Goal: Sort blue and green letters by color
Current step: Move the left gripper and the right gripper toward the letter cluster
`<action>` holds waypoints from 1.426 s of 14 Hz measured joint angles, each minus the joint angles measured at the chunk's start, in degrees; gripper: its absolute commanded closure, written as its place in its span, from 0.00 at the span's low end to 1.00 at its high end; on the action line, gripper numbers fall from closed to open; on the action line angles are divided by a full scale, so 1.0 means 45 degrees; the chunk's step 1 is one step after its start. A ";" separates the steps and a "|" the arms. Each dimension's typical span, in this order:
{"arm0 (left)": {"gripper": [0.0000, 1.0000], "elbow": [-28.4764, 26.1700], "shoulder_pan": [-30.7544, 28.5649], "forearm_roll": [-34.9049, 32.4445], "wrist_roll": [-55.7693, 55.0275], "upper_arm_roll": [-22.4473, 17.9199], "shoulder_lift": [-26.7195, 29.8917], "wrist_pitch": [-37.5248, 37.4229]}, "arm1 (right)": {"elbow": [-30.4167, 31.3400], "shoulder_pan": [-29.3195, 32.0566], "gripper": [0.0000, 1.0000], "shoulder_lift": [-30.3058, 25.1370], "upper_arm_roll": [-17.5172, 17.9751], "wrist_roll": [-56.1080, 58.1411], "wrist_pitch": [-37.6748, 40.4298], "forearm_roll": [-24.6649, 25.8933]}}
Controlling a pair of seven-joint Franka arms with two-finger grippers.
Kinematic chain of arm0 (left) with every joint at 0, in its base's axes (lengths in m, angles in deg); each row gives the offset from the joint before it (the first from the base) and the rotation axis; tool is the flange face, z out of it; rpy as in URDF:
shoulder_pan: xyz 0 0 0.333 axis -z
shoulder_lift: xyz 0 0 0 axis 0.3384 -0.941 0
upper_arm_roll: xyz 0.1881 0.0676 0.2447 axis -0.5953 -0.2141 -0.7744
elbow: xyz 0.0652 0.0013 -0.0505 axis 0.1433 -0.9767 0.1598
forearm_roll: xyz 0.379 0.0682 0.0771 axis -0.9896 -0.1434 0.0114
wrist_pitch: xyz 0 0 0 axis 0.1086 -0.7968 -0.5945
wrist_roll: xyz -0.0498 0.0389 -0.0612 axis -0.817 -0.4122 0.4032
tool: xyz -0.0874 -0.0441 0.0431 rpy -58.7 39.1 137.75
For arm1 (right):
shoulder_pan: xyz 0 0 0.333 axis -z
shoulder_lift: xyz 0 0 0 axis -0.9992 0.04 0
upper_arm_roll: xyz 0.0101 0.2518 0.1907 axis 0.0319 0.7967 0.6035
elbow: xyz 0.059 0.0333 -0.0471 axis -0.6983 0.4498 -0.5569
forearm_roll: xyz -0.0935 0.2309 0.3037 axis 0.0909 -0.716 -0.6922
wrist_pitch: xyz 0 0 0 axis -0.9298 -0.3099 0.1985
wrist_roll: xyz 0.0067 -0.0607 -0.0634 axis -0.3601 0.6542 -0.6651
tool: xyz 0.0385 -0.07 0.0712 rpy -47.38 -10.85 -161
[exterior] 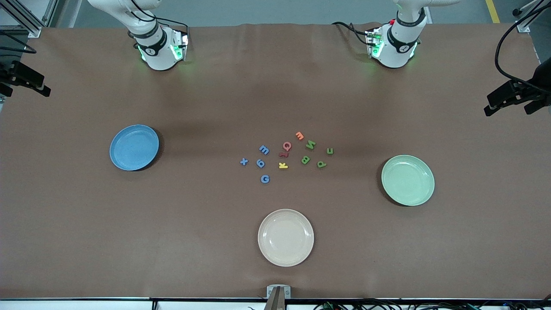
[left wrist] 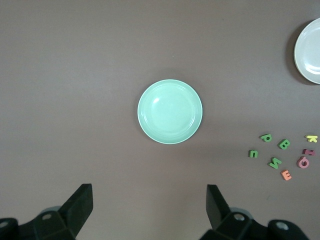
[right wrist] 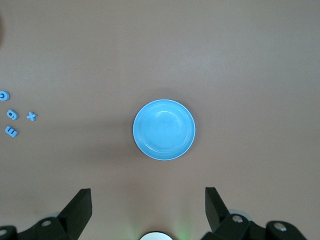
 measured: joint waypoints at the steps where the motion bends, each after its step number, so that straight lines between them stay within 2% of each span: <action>1: 0.00 0.0000 -0.0001 0.0000 0.0000 0.0000 0.0000 -0.0001 | 0.0000 0.0002 0.00 0.0000 -0.0005 0.0000 0.0003 0.0002; 10: 0.00 -0.0017 -0.0033 0.0001 -0.0060 -0.0016 -0.0192 -0.0465 | -0.0045 0.0022 0.00 0.0018 -0.0020 -0.0007 0.0079 0.0031; 13: 0.00 -0.0098 0.0242 0.0534 -0.0083 0.0232 -0.0853 -0.0867 | 0.0090 0.0364 0.00 0.0756 -0.0030 -0.0006 -0.0025 0.0042; 17: 0.00 -0.0431 0.0809 0.0927 -0.1365 0.1410 -0.2117 -0.0601 | -0.0048 0.0400 0.00 0.3176 0.0066 -0.0287 -0.0772 0.0009; 20: 0.00 -0.1159 0.1263 0.0965 -0.3313 0.2442 -0.2642 0.1021 | 0.0036 -0.0823 0.00 0.3482 0.0237 -0.3483 -0.1634 -0.0040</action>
